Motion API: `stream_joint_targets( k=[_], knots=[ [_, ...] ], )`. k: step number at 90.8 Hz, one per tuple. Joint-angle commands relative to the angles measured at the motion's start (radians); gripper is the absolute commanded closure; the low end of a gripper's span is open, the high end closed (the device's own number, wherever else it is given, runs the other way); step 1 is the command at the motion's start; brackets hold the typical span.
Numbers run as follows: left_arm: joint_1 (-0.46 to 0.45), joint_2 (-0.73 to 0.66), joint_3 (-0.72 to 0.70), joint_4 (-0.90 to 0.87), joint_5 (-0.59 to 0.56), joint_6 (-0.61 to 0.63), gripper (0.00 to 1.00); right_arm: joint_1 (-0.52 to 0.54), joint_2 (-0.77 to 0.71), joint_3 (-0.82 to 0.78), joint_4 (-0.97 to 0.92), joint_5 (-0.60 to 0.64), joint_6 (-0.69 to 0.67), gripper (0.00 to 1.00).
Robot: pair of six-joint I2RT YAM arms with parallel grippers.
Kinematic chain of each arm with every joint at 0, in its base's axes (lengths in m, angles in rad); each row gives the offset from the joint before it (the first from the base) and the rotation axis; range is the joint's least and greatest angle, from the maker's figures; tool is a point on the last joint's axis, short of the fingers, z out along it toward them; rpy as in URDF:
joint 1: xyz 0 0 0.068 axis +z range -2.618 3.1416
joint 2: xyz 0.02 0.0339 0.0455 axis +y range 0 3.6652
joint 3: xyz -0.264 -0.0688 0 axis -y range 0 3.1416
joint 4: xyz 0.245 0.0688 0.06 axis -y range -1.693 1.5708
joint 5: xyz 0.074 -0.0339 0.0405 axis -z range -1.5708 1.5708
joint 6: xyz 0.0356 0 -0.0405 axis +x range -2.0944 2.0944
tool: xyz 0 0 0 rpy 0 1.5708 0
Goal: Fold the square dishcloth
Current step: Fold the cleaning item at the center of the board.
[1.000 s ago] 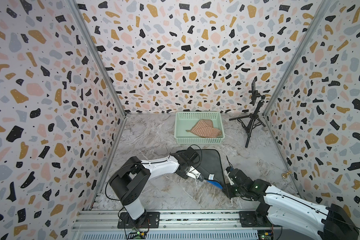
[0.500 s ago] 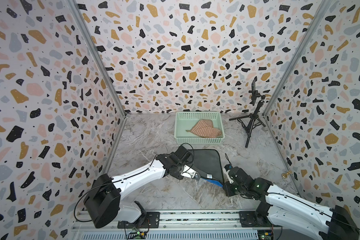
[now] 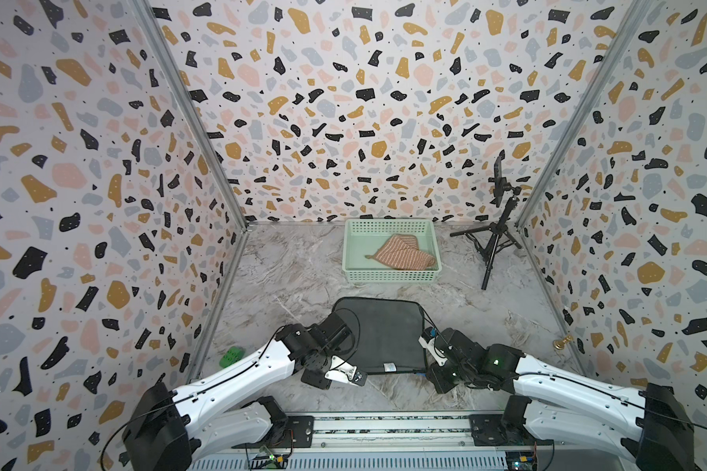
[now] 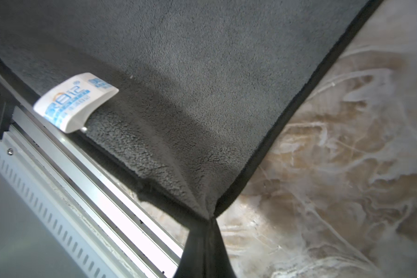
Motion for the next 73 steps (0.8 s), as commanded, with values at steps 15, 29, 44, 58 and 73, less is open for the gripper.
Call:
stream_joint_targets(
  k=[15,29,44,58,73],
  knots=[
    [0.17,0.062,0.07,0.122,-0.007,-0.074,1.0,-0.021,0.192,0.189,-0.086,0.041,-0.107,1.0],
    [0.308,0.168,0.14,0.146,0.039,-0.034,1.0,-0.082,0.314,0.309,-0.116,0.022,-0.153,1.0],
    [0.364,0.243,0.196,0.229,0.05,-0.033,1.0,-0.134,0.411,0.427,-0.152,0.076,-0.2,1.0],
    [0.376,0.324,0.242,0.36,-0.008,-0.046,1.0,-0.173,0.49,0.492,-0.155,0.122,-0.218,1.0],
    [0.376,0.44,0.317,0.476,-0.061,-0.095,1.0,-0.203,0.542,0.53,-0.139,0.17,-0.224,1.0]
  ],
)
